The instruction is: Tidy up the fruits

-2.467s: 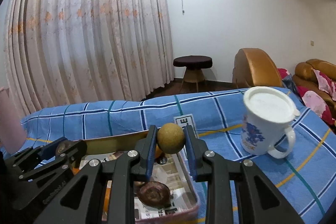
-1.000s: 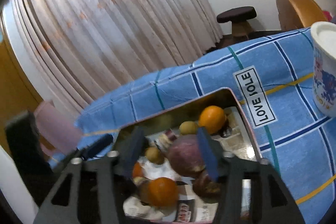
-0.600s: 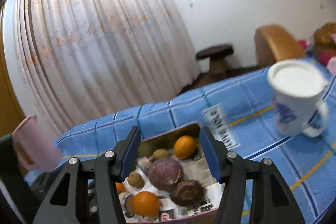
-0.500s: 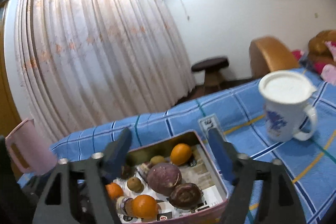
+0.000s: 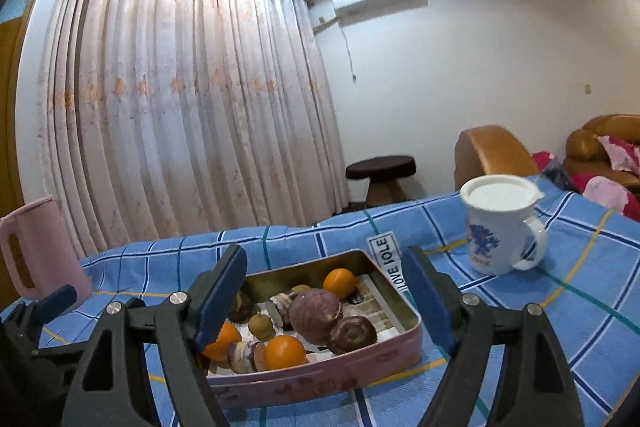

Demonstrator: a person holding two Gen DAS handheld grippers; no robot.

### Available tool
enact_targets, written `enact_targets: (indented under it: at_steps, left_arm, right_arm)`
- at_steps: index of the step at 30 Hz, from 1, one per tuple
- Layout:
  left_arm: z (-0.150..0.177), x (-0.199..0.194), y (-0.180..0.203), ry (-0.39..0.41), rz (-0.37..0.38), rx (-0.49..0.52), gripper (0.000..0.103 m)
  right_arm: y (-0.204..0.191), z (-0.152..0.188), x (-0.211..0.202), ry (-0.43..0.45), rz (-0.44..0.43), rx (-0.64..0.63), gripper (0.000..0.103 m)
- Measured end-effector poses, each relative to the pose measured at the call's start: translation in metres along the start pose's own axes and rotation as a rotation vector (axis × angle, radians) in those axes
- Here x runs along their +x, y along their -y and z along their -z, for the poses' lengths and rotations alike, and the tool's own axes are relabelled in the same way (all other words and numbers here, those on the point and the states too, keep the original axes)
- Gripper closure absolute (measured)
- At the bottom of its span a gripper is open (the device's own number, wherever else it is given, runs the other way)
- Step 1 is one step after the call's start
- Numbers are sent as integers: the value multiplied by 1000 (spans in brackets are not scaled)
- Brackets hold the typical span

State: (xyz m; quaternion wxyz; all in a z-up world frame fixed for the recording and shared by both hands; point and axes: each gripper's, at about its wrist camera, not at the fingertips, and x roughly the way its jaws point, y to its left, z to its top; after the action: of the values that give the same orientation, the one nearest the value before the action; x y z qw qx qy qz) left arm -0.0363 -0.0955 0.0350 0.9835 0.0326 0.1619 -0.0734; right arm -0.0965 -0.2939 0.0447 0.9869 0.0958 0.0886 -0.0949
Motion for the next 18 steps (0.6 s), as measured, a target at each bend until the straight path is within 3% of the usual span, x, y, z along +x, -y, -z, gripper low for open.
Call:
enact_targets:
  at_steps: [18]
  left_arm:
    - [2,-5,1,15,-18,0,0]
  right_arm:
    - [2,4,-8,13,11,3,21]
